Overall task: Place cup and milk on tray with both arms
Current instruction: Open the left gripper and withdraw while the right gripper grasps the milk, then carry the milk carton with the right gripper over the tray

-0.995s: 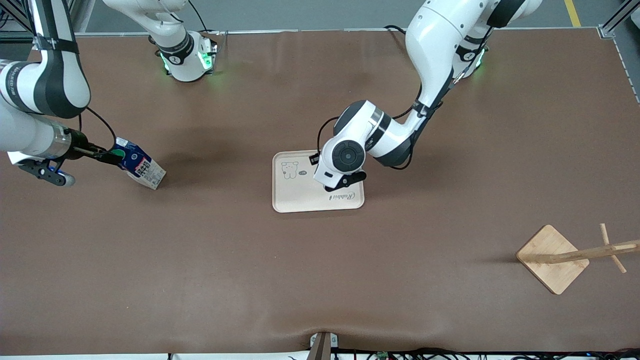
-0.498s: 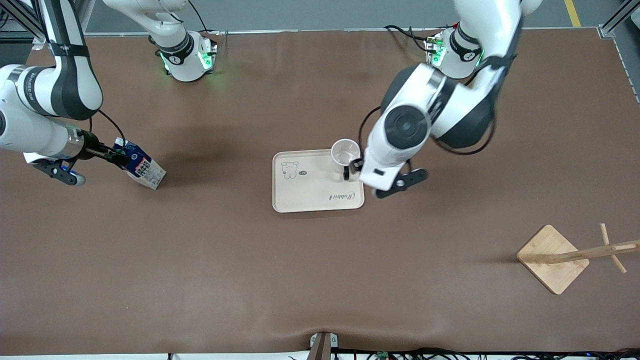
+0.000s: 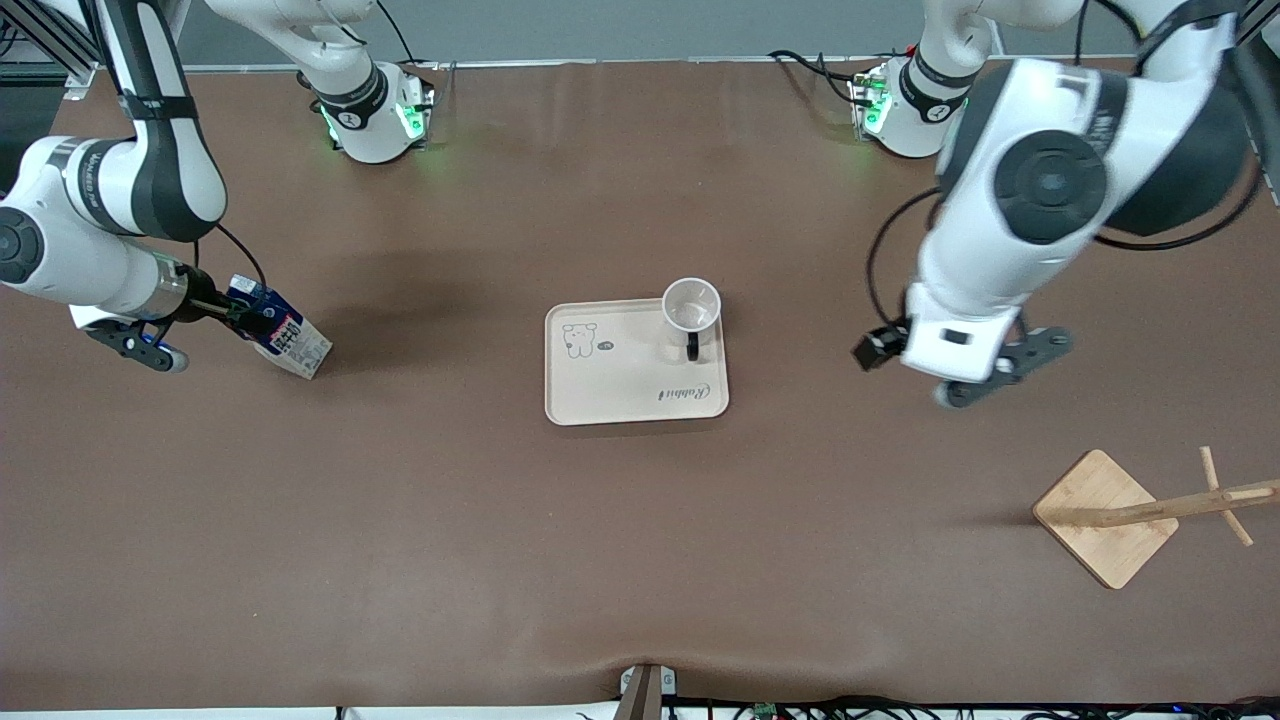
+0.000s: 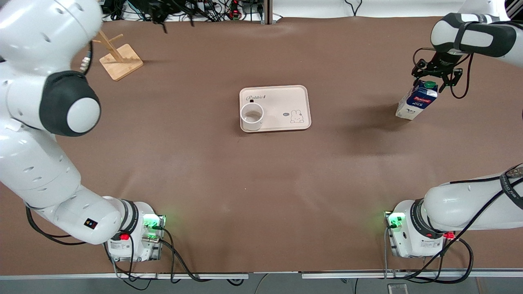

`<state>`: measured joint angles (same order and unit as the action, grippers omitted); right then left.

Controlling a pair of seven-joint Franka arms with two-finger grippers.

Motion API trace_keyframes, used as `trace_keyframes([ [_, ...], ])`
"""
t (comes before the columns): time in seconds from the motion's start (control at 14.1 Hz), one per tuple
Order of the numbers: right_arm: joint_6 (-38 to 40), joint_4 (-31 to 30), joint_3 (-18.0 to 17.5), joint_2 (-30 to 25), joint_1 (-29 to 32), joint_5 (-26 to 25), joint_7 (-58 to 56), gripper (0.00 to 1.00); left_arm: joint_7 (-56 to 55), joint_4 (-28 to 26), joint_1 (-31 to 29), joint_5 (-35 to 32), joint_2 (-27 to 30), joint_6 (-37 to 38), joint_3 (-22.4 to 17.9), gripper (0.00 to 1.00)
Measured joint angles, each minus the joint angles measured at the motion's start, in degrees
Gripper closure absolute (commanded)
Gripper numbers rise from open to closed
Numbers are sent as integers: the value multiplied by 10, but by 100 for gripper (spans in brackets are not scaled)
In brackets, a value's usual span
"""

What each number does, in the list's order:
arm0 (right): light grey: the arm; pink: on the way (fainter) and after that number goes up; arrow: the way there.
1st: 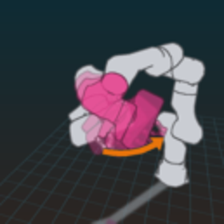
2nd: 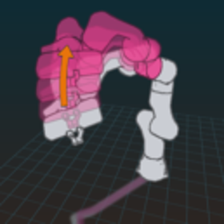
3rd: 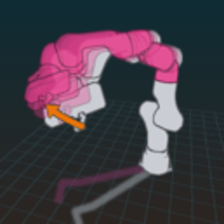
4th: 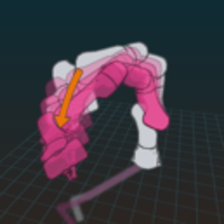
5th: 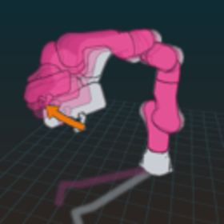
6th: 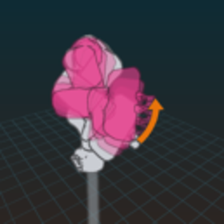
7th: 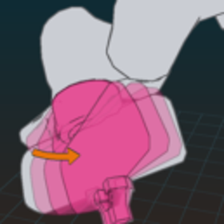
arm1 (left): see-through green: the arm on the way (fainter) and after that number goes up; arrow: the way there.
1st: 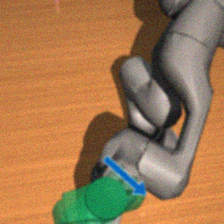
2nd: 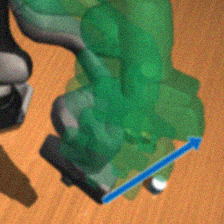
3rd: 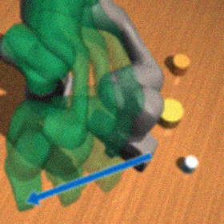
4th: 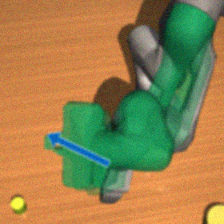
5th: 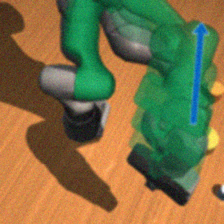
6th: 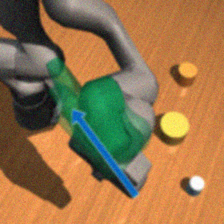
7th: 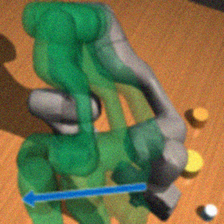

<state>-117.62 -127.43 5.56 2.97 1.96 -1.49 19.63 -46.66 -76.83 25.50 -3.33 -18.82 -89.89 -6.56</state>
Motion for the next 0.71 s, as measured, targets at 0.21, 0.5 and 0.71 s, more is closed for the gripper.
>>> trace_keyframes([
  [0.21,-21,-20,0,0,0,0,0,100,76,0,-47,-6,29,0,0,0],
  [0.5,2,-14,0,-1,-1,0,-13,100,167,-2,-98,-6,54,0,14,0],
  [0.71,98,40,-2,-2,-7,2,-20,100,262,-10,-139,-6,80,8,18,0],
])
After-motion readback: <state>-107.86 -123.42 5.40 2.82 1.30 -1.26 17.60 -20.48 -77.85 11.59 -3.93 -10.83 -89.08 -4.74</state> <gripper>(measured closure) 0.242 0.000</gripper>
